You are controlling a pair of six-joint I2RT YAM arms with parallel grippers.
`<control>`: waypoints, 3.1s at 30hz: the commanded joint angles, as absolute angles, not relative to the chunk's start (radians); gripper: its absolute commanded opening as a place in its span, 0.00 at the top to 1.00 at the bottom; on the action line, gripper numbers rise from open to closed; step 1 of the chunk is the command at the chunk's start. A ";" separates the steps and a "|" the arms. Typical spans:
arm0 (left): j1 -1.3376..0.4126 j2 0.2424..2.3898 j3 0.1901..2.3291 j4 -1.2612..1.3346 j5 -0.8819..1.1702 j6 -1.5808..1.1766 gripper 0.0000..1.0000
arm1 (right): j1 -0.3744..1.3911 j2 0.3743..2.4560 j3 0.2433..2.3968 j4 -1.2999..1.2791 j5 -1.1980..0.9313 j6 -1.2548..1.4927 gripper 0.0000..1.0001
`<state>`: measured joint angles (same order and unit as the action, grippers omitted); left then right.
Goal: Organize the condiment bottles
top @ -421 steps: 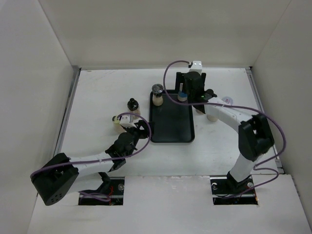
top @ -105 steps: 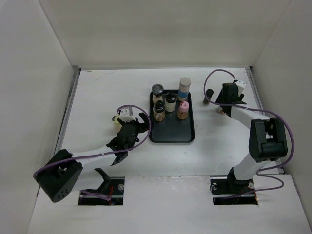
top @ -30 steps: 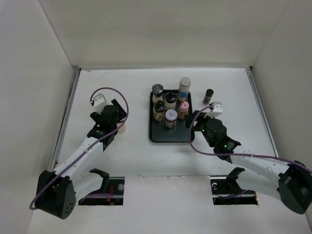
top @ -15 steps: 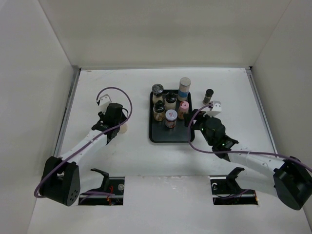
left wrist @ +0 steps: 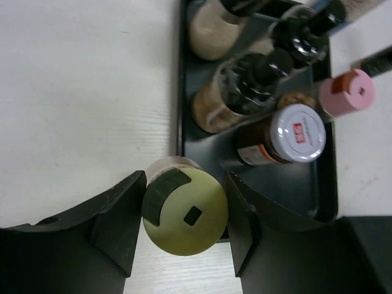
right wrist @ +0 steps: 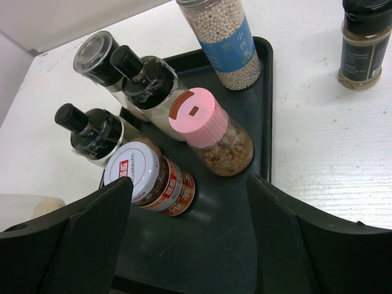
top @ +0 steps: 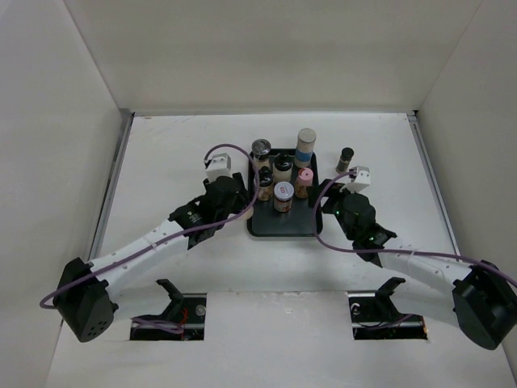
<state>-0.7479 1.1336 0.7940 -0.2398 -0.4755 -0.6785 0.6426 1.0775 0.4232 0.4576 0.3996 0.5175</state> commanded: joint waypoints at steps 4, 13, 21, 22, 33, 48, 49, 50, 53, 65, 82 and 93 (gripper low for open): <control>-0.878 1.202 0.876 -0.098 -0.531 -0.664 0.75 | 0.630 1.054 0.411 0.514 0.413 0.529 0.18; -0.923 1.345 0.891 -0.040 -0.534 -0.601 0.75 | 0.613 1.049 0.402 0.515 0.414 0.534 0.18; -0.927 1.391 0.862 -0.014 -0.551 -0.568 0.70 | 0.608 1.061 0.406 0.509 0.414 0.535 0.17; -0.927 1.394 0.855 -0.006 -0.551 -0.561 0.69 | 0.608 1.062 0.407 0.509 0.414 0.535 0.17; -0.935 1.433 0.818 0.032 -0.551 -0.549 0.65 | 0.604 1.068 0.408 0.512 0.417 0.535 0.15; -0.936 1.296 0.767 0.067 -0.563 -0.549 0.08 | 0.578 0.986 0.466 0.401 0.472 0.526 0.21; -0.935 1.273 0.759 0.075 -0.569 -0.548 0.08 | 0.565 0.989 0.482 0.379 0.482 0.531 0.32; -0.932 1.247 0.752 0.083 -0.577 -0.546 0.07 | 0.550 0.999 0.498 0.359 0.492 0.537 0.46; -0.917 1.162 0.701 0.138 -0.613 -0.546 0.06 | 0.506 1.046 0.555 0.304 0.521 0.535 0.62; -0.740 0.910 0.367 0.356 -0.707 -0.653 0.06 | 0.236 1.508 0.932 0.149 0.462 0.425 0.00; -0.548 1.098 0.183 0.677 -0.537 -0.729 0.05 | 0.200 1.844 1.218 0.052 0.391 0.382 0.48; -0.545 1.097 0.187 0.676 -0.546 -0.732 0.00 | 0.404 1.340 0.838 0.035 0.492 0.419 0.66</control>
<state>-0.5495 1.1019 0.1802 0.6186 -0.5468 -0.7197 0.3187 1.4857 0.9020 0.0265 0.4633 0.3939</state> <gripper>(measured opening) 0.997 0.515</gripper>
